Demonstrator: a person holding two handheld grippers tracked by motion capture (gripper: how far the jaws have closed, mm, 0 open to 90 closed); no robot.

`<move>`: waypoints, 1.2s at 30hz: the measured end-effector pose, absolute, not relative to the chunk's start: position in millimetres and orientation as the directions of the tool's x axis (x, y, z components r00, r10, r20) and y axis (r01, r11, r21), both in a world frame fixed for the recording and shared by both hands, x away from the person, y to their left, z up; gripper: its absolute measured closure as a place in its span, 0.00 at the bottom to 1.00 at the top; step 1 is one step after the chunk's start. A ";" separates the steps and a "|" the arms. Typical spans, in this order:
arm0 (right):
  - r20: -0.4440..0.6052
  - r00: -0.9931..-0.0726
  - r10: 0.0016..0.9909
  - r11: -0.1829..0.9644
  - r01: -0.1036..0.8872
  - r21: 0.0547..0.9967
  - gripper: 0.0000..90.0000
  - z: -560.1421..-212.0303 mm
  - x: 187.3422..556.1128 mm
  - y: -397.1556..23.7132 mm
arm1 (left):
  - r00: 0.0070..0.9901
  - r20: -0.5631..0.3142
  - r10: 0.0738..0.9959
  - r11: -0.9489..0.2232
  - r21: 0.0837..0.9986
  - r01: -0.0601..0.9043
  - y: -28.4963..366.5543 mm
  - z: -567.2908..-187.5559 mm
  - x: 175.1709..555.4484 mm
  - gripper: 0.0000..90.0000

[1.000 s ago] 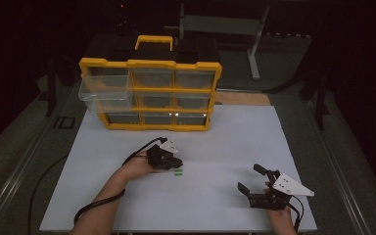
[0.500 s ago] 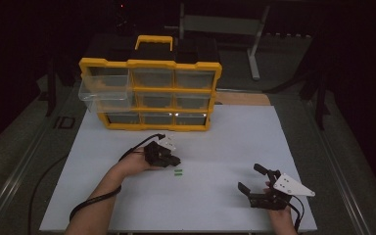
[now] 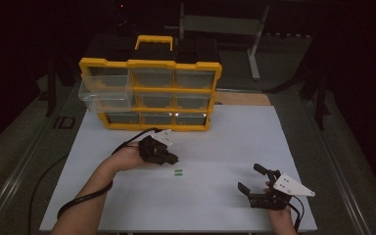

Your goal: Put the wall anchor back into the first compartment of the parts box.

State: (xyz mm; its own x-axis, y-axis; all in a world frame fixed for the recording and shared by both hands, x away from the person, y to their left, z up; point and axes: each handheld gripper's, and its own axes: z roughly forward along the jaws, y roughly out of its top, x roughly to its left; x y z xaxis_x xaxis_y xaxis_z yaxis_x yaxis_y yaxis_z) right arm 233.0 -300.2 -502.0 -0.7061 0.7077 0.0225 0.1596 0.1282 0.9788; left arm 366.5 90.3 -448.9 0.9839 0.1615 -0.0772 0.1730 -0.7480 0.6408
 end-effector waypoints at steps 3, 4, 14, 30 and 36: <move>0.021 -0.705 0.709 0.127 0.158 0.979 0.11 -501.6 232.8 -300.3 | 0.985 -0.073 0.156 -0.746 0.645 0.166 93.2 -438.9 364.2 0.93; 0.024 -0.706 0.708 0.126 0.160 0.979 0.11 -501.6 232.8 -300.2 | 0.984 -0.079 0.160 -0.746 0.643 0.173 95.1 -432.4 363.8 0.93; 0.021 -0.709 0.705 0.127 0.156 0.980 0.11 -501.4 232.3 -300.0 | 0.985 -0.064 0.162 -0.750 0.640 0.165 101.0 -400.8 362.2 0.93; 0.012 -0.709 0.705 0.131 0.147 0.980 0.11 -500.7 231.9 -300.0 | 0.985 -0.013 0.173 -0.730 0.669 0.137 124.3 -338.0 360.3 0.93; 0.013 -0.708 0.707 0.127 0.145 0.981 0.11 -500.4 231.8 -300.6 | 0.984 0.009 0.180 -0.713 0.690 0.124 133.7 -315.7 360.1 0.93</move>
State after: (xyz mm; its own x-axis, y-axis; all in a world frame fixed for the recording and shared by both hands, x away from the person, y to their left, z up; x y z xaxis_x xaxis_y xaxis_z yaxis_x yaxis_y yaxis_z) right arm 231.8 -300.6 -500.4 -0.7075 0.7066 0.0130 0.1451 0.1272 0.9812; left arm 360.1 133.7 -315.7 0.9837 0.1798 0.0092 0.1240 -0.7133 0.6898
